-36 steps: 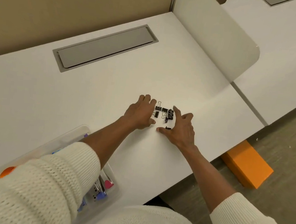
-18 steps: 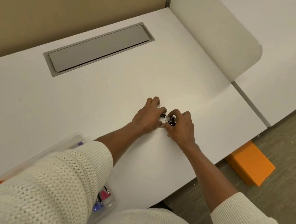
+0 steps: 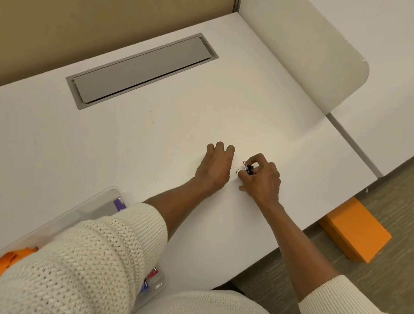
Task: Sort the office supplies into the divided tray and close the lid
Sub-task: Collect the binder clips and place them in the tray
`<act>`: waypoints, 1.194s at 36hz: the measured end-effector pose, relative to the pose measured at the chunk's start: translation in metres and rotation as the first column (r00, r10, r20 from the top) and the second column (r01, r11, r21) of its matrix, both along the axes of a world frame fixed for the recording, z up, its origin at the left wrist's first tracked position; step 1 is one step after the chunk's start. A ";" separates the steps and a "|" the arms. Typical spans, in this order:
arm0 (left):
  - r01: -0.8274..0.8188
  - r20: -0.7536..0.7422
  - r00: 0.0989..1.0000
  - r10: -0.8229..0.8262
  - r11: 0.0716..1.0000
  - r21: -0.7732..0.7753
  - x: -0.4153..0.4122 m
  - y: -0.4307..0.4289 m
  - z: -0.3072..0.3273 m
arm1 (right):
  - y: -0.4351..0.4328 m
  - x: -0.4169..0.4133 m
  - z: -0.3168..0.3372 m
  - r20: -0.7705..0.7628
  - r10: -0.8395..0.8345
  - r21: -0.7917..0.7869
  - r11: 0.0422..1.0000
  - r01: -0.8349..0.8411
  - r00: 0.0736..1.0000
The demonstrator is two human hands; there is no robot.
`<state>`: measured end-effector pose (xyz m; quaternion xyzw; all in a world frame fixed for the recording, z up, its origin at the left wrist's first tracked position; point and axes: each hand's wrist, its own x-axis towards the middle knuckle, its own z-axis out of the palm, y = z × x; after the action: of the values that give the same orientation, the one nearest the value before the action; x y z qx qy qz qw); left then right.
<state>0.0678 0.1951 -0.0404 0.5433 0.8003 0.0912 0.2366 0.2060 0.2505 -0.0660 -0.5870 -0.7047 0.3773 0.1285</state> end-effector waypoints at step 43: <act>0.034 0.177 0.983 -0.055 0.992 0.119 -0.030 -0.026 -0.013 | -0.009 0.004 0.011 -0.014 -0.056 -0.128 0.990 0.054 0.998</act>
<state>0.0379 0.1695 -0.0533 0.5632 0.7568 0.1809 0.2781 0.2104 0.2413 -0.0553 -0.6099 -0.6614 0.4231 0.1074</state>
